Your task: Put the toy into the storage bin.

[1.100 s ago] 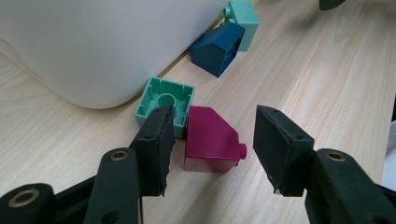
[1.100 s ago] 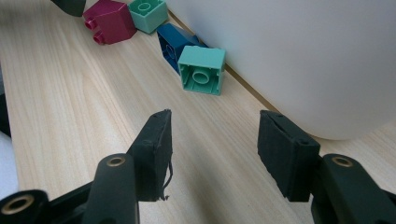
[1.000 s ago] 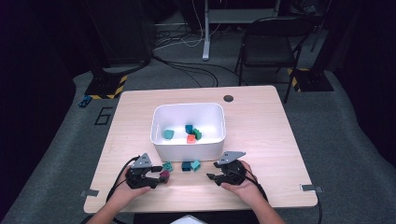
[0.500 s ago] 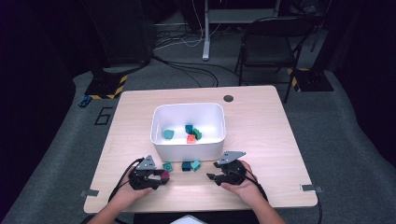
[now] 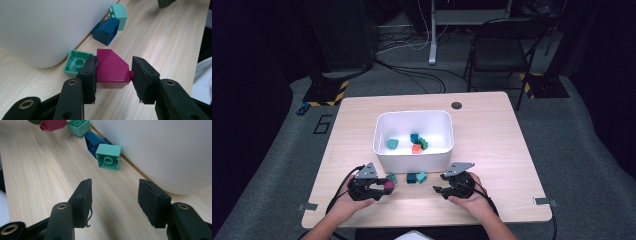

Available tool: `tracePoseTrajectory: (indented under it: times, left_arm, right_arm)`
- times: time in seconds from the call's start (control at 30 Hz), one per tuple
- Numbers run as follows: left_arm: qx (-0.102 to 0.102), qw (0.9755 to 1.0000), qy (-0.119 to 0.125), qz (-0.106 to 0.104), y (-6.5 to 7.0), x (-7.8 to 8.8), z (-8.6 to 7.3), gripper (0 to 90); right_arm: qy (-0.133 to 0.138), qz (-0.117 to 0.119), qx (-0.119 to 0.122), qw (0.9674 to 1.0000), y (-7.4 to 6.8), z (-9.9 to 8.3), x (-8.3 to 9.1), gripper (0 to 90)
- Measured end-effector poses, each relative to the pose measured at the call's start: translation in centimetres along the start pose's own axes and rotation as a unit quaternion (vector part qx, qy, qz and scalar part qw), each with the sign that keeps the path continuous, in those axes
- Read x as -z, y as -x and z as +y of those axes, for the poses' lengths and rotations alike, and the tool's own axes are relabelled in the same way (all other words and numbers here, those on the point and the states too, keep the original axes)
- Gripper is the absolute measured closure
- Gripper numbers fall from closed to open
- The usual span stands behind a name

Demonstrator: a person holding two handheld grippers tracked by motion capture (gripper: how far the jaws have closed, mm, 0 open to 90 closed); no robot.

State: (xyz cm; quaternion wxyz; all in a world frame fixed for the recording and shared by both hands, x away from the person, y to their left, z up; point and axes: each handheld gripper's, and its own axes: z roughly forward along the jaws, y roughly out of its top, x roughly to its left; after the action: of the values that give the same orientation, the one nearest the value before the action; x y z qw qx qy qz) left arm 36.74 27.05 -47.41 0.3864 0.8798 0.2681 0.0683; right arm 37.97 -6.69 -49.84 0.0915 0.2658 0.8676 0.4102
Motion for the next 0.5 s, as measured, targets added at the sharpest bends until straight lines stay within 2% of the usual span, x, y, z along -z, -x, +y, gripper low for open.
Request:
tracePoseTrajectory:
  times: [0.17,0.2,0.5]
  left_arm:
    - [0.001,0.9999,0.011,0.001,0.1,1.3,1.3,56.9]
    - [0.003,0.9998,0.019,0.001,0.1,1.4,1.5,56.9]
    - [0.004,0.9995,0.03,0.005,-0.3,3.2,3.2,57.0]
  right_arm:
    - [0.002,0.0,-0.001,1.0,0.1,0.0,0.1,44.7]
    - [0.002,0.0,-0.001,1.0,0.1,0.0,0.1,44.7]
    - [0.0,0.0,-0.002,1.0,0.1,0.0,0.0,44.7]
